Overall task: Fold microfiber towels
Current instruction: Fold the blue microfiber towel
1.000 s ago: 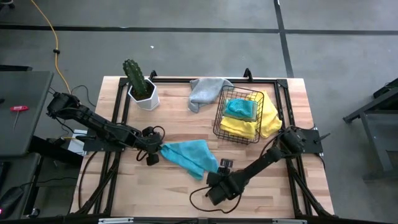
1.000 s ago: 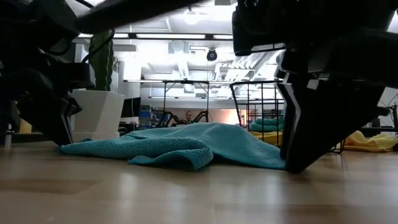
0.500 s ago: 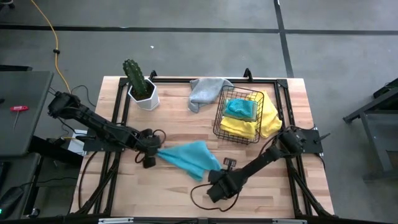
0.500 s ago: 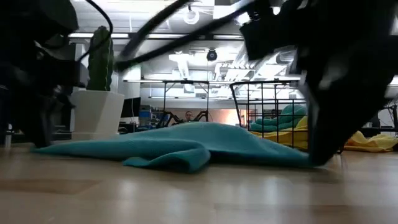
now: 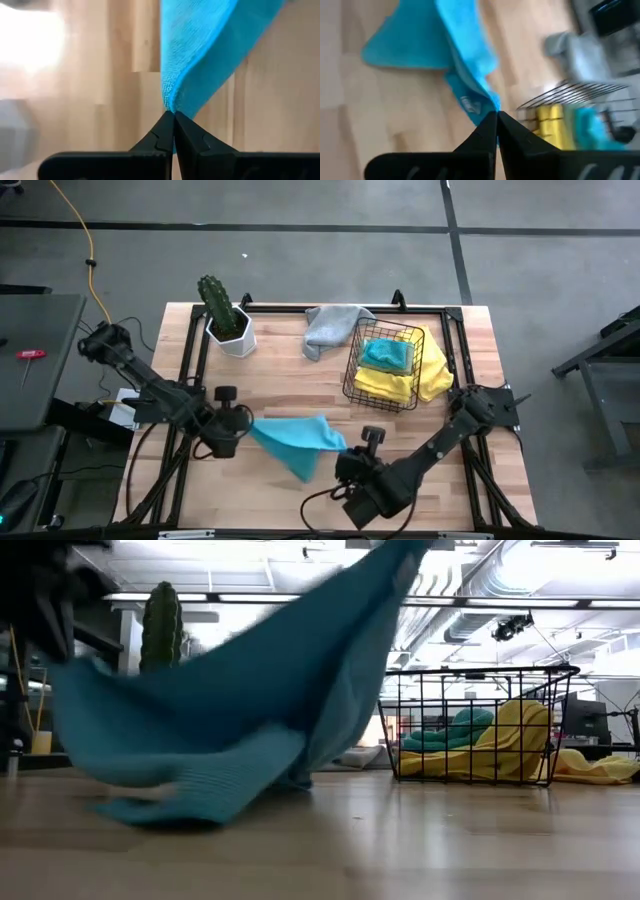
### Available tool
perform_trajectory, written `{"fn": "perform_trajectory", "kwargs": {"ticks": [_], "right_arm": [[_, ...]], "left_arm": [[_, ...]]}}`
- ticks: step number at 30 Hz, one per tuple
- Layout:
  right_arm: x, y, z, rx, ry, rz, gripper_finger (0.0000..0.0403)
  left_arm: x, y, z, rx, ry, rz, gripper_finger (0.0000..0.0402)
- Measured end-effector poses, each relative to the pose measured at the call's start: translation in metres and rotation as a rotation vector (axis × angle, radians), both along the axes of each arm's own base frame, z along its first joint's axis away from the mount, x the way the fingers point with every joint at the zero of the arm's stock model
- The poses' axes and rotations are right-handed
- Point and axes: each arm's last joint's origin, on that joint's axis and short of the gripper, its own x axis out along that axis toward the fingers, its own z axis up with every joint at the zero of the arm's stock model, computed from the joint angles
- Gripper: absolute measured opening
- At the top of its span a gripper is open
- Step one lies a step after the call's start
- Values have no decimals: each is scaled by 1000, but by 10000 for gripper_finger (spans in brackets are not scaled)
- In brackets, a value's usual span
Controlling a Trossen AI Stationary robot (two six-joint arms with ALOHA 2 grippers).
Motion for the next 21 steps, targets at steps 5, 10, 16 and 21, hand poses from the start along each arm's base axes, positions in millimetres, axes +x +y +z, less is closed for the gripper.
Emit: {"fn": "perform_trajectory", "kwargs": {"ticks": [5, 10, 16, 21], "right_arm": [[2, -7, 31, -77, -94, 29, 0], [6, -16, 53, -114, -126, 73, 0], [13, -26, 55, -112, -80, 99, 0], [20, -36, 54, -84, -33, 102, 0]], "left_arm": [[-12, -5, 45, 93, 13, 21, 0], [-26, -2, 83, 170, -10, 109, 0], [-37, -1, 98, 144, -101, 68, 0], [-41, 0, 103, 248, -203, 19, 0]]}}
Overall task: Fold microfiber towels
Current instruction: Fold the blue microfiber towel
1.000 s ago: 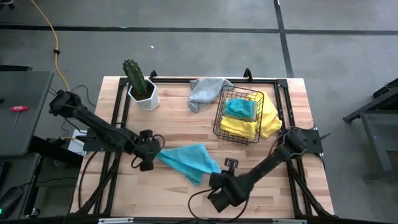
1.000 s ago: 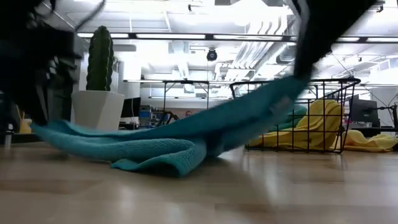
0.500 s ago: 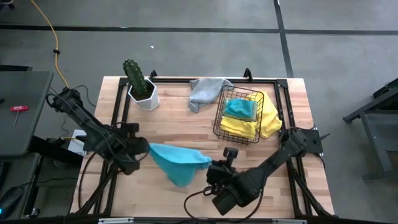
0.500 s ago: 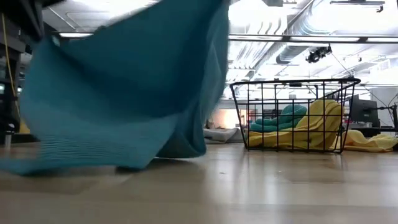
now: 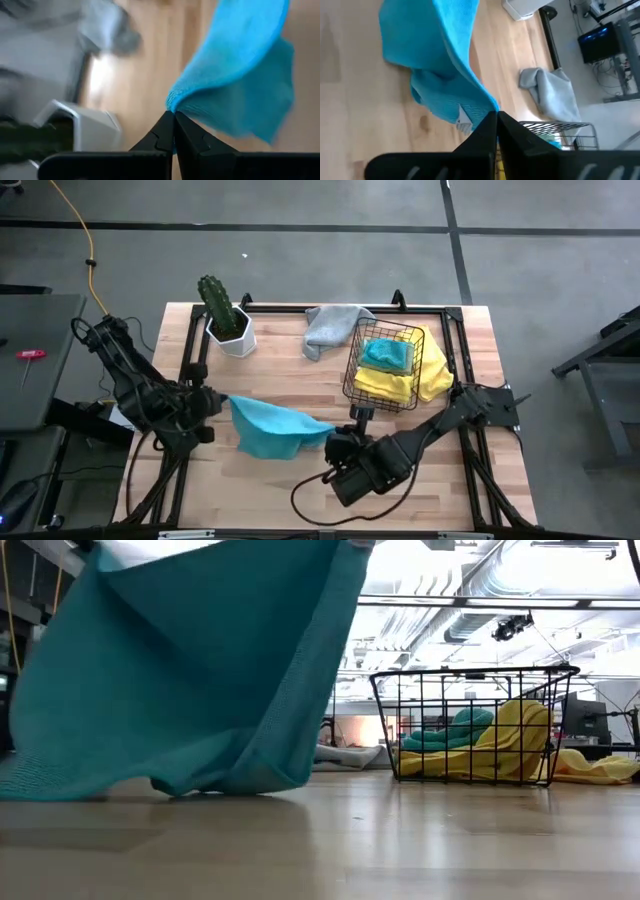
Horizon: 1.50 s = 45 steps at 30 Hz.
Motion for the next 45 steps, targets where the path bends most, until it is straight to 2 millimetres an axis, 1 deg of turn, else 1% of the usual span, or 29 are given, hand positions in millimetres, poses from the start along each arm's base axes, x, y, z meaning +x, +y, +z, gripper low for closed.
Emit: {"fn": "perform_trajectory", "kwargs": {"ticks": [4, 8, 12, 14, 17, 18, 20, 24, 27, 29, 31, 32, 34, 36, 38, 40, 43, 45], "right_arm": [[2, -12, 7, -22, 7, 5, 0], [-6, -26, 28, -11, -35, -2, 0], [-22, -37, 53, 20, -78, 9, 0], [-29, -40, 61, 54, -85, 20, 0], [-38, -48, 70, 90, -87, 20, 0], [-42, -50, 70, 90, -85, 15, 0], [-49, -55, 65, 84, -69, -7, 0], [-67, -64, 39, 100, -14, -98, 0], [-81, -66, 18, 132, -3, -175, 0], [-89, -62, 3, 152, 22, -186, 0], [-98, -59, -11, 160, 84, -184, 1], [-99, -55, -17, 181, 76, -180, 1], [-100, -49, -28, 188, 78, -168, 1], [-100, -41, -35, 209, 60, -137, 1], [-98, -36, -35, 226, 29, -111, 1], [-96, -34, -33, 229, -14, -103, 1], [-81, -31, -27, 272, -141, -74, 0], [-66, -28, -30, 295, -183, -26, 0]], "left_arm": [[2, 7, 4, 109, -86, 15, 0], [2, 23, 10, 158, -131, 83, 0], [-5, 40, 17, 128, -173, 166, 0], [-10, 47, 20, 111, -195, 194, 0], [-20, 54, 26, 61, -231, 211, 0], [-24, 55, 28, 39, -239, 208, 0], [-27, 55, 28, -16, -228, 191, 0], [-30, 47, 26, -178, -163, 156, 0], [-24, 34, 21, -256, -95, 127, 0], [-19, 24, 16, -278, -49, 115, 0], [-16, 13, 10, -282, 20, 111, 0], [-13, 6, 7, -290, 28, 111, 0], [-7, -8, 0, -286, 47, 122, 0], [-3, -20, -6, -261, 27, 133, 0], [-1, -28, -10, -236, 23, 128, 0], [0, -30, -12, -229, 23, 132, 0], [1, -30, -12, -242, 16, 155, 0], [0, -31, -13, -269, 31, 169, 0]]}}
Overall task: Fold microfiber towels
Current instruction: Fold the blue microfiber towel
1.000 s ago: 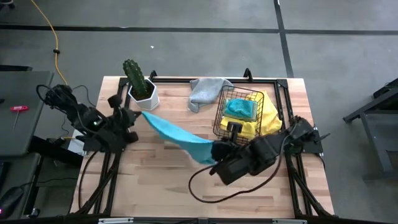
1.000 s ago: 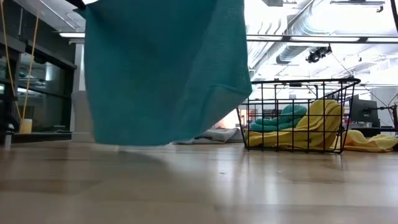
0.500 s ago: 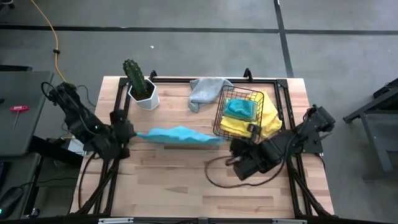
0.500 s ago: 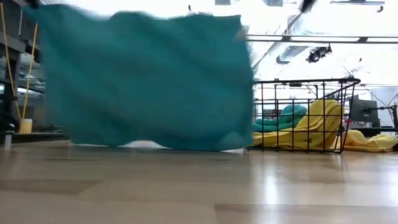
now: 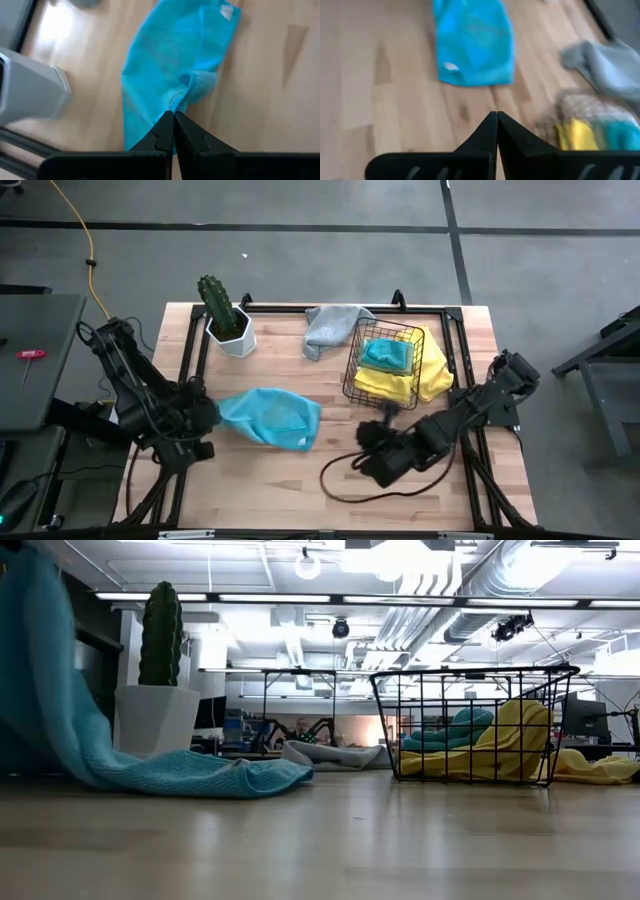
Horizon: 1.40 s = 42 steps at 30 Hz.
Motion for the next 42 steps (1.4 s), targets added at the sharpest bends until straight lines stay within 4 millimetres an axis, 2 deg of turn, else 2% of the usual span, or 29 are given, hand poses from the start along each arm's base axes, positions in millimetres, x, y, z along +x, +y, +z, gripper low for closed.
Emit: {"fn": "perform_trajectory", "kwargs": {"ticks": [4, 8, 13, 21, 24, 29, 32, 36, 39, 42], "right_arm": [[30, 3, -15, -1, -6, 123, 0], [54, 1, -36, -19, 27, 200, 0], [64, -5, -47, -17, 58, 201, 0], [68, -6, -50, 50, 40, 172, 0], [79, -8, -64, 67, 58, 176, 0], [109, -20, -101, 23, 59, 165, 0], [129, -34, -122, 0, 20, 118, 0], [149, -52, -152, 21, 9, 104, 0], [152, -56, -174, 102, 90, 143, 0], [149, -47, -183, 160, 131, 185, 0]], "left_arm": [[-1, -9, -2, -70, -17, -8, 0], [7, -34, -19, -196, -61, -61, 0], [16, -65, -64, -249, -30, -103, 0], [21, -93, -138, -190, 245, 8, 0], [22, -102, -161, -162, 328, 20, 0], [27, -112, -189, -157, 405, 12, 0], [28, -115, -193, -132, 425, -7, 0], [31, -117, -186, -100, 397, -16, 3], [33, -117, -174, -86, 347, -26, 9], [34, -117, -160, -83, 290, -50, 17]]}}
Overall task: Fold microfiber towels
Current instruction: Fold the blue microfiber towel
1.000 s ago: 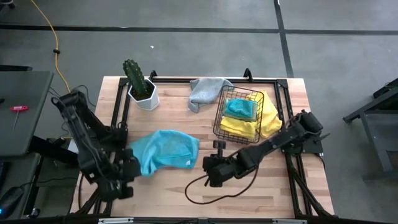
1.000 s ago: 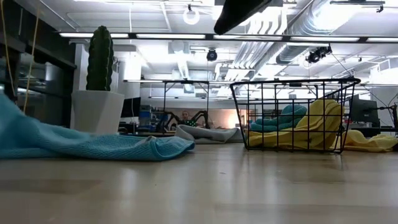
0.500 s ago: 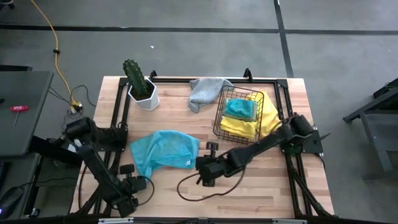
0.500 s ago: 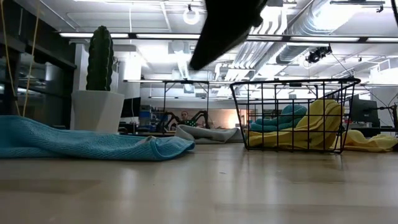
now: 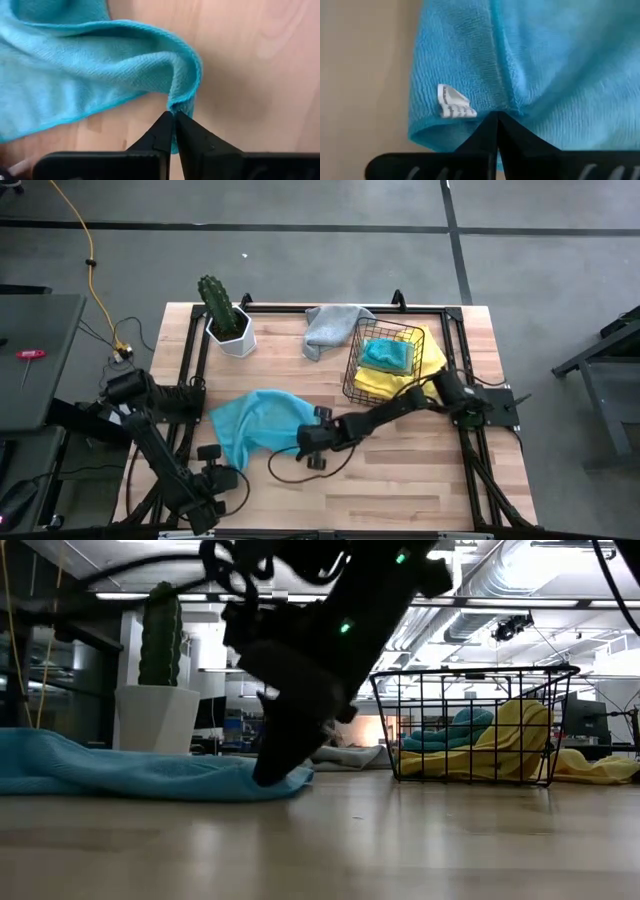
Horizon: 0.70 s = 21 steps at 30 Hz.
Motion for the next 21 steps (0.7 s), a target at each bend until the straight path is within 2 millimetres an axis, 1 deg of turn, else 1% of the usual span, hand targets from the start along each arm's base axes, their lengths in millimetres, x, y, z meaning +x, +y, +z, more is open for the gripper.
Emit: {"fn": "perform_trajectory", "kwargs": {"ticks": [3, 5, 9, 12, 14, 17, 21], "right_arm": [[-8, 20, 1, 5, 23, 48, 0], [-18, 35, 3, 8, 54, 82, 0], [-38, 65, 5, 23, 117, 123, 0], [-50, 81, 6, -11, 119, 128, 0], [-55, 90, 10, -34, 105, 141, 0], [-63, 98, 24, -61, 67, 151, 0], [-77, 100, 37, -123, 72, 79, 0]], "left_arm": [[-1, 2, 10, -4, -28, -30, 27], [-1, 6, 16, 11, -40, -43, 34], [0, 19, 23, 80, -11, -59, 55], [4, 28, 25, 129, 34, -76, 74], [7, 33, 26, 142, 56, -90, 88], [12, 36, 25, 125, 95, -113, 112], [12, 37, 25, 80, 158, -131, 144]]}}
